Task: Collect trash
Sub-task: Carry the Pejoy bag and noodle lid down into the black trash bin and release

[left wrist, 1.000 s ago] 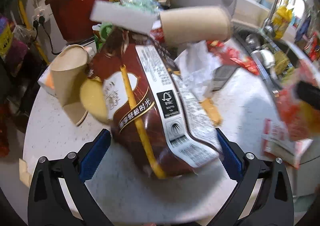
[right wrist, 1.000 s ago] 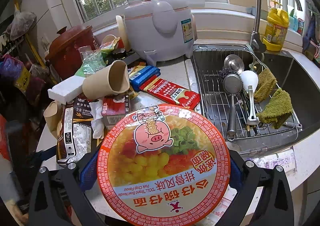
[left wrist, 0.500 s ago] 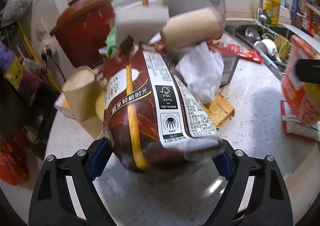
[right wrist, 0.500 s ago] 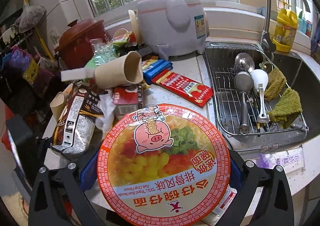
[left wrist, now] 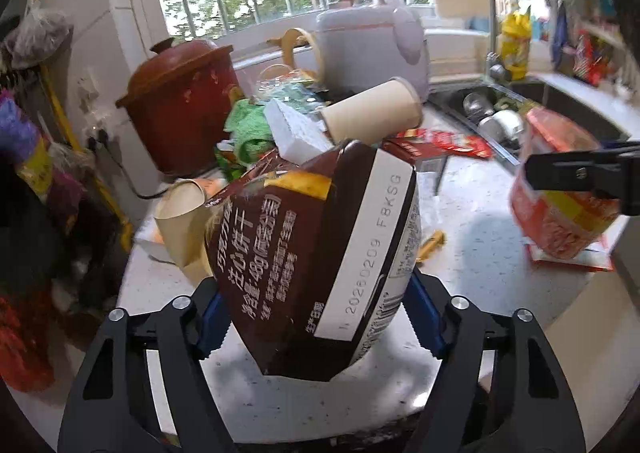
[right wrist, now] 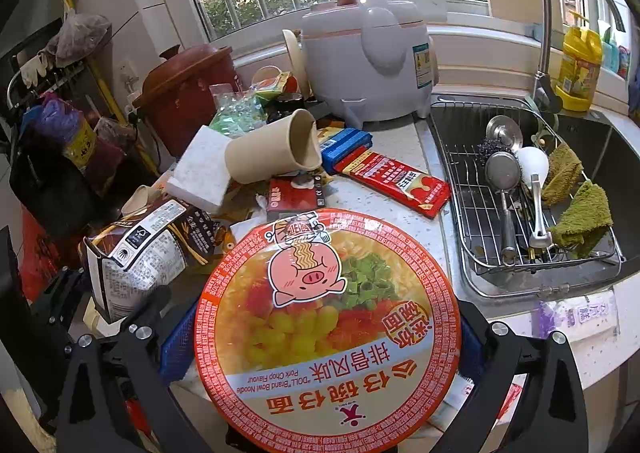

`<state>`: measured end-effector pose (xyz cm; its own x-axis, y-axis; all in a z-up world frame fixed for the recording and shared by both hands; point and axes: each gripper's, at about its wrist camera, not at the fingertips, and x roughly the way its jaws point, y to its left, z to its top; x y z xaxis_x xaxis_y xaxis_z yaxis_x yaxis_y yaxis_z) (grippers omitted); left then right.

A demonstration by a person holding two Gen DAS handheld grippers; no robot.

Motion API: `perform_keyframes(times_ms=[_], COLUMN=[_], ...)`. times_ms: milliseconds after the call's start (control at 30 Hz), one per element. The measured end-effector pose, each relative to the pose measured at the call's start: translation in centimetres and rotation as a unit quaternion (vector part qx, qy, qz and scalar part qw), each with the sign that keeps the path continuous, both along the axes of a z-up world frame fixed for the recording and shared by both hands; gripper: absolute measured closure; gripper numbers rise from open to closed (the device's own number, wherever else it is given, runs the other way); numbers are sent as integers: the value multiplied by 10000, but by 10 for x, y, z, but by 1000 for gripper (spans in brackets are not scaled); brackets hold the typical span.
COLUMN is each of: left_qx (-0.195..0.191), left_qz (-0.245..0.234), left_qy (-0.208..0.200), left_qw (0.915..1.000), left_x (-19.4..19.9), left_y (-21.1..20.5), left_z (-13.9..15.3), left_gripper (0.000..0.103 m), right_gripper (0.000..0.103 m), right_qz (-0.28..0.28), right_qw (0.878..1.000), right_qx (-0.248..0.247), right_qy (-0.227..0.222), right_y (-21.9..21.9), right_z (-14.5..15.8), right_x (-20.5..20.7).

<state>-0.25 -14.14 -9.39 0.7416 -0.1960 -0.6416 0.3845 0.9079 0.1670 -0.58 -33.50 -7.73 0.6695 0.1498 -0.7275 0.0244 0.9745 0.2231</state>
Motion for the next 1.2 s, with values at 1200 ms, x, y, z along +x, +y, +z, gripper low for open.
perform_keyframes(times_ms=[1200], left_qx=[-1314], left_qz=[261], left_qy=[927], left_qw=[9866], left_x=[13], left_y=[44], left_z=[-26], left_gripper=[11], right_gripper=[4], right_qz=[119], right_qw=[9999], right_qx=[29], right_qy=[36], right_y=[13], right_z=[-1], right_x=[-6])
